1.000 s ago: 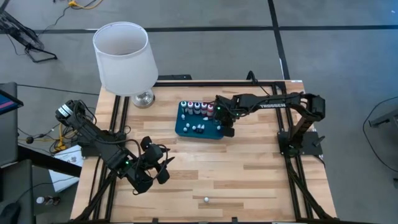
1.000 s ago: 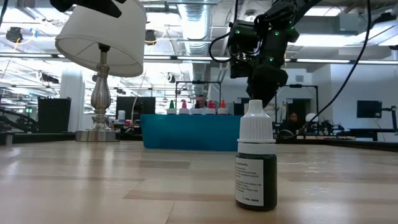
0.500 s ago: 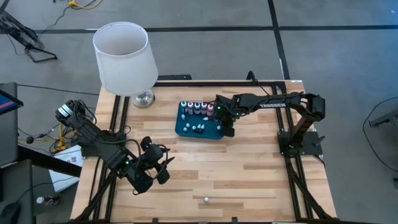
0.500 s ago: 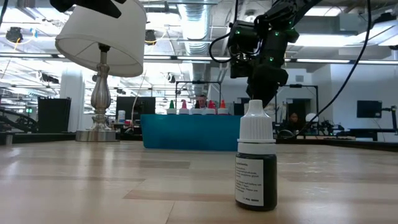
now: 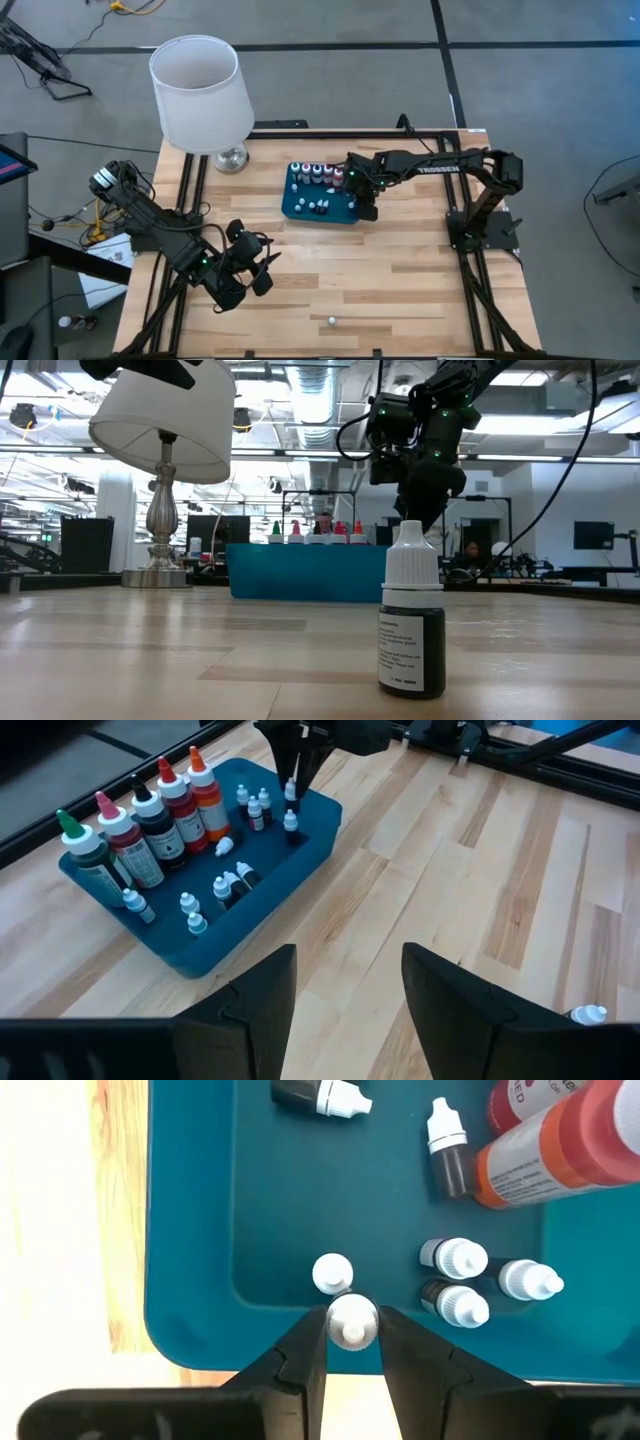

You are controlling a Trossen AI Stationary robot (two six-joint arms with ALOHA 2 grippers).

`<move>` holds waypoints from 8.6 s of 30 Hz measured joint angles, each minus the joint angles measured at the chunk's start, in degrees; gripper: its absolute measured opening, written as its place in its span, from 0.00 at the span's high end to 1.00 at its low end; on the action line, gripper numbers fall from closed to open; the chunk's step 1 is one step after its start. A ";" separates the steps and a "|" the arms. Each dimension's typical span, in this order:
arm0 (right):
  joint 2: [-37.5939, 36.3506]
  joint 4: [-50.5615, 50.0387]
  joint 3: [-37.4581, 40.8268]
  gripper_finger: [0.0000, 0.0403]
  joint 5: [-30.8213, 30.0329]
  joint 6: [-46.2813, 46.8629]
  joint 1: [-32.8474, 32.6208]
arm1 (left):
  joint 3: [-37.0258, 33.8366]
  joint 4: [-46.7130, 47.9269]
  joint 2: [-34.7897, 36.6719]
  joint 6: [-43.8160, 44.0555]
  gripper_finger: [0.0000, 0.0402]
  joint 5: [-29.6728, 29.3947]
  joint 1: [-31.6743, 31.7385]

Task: Pick & Place food coloring
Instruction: Put the small black food coloring bottle into the bin, then put the small green food coloring bottle into the bin

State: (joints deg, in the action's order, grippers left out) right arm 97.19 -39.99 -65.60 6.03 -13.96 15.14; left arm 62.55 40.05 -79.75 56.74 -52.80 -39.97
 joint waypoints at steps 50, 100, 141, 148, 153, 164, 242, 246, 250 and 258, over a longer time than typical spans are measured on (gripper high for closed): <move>-0.09 -0.46 -9.85 0.67 5.03 17.17 -26.36 | 0.01 -11.29 -0.73 -13.43 0.56 9.12 0.13; -33.18 11.21 25.80 0.71 -29.11 64.54 -61.38 | 3.69 -67.94 -39.42 -31.10 0.56 35.97 6.25; -33.16 11.74 25.79 0.71 -30.51 64.57 -61.11 | 4.21 -63.08 -41.40 -29.54 0.83 36.45 6.58; -33.14 11.74 25.77 0.71 -31.76 64.53 -61.11 | 4.23 -65.00 -41.40 -25.00 0.84 31.80 7.18; -33.14 11.74 25.77 0.71 -32.19 63.47 -61.11 | 4.23 -68.95 -41.36 -22.74 0.84 31.18 9.05; -33.14 12.11 25.75 0.71 -35.39 62.00 -61.11 | 4.23 -66.45 -33.76 -27.69 0.85 23.99 14.35; -33.14 16.96 25.73 0.71 -31.46 54.45 -40.37 | -32.01 -56.06 -0.19 -45.92 0.82 40.01 50.95; -33.14 16.97 25.75 0.71 -31.46 54.47 -40.37 | -31.98 -57.09 -2.62 -46.13 0.83 41.71 50.95; -33.14 17.14 25.75 0.71 -31.44 54.49 -40.37 | -31.96 -60.68 -5.19 -44.71 0.83 42.04 50.86; -33.14 17.07 25.75 0.71 -31.40 54.54 -40.37 | -31.90 -62.07 -6.67 -44.71 0.82 41.86 50.88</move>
State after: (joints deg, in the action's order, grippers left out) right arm 64.05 -22.92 -39.86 -25.36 40.58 -25.23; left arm 30.65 -22.02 -86.41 12.03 -10.94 10.92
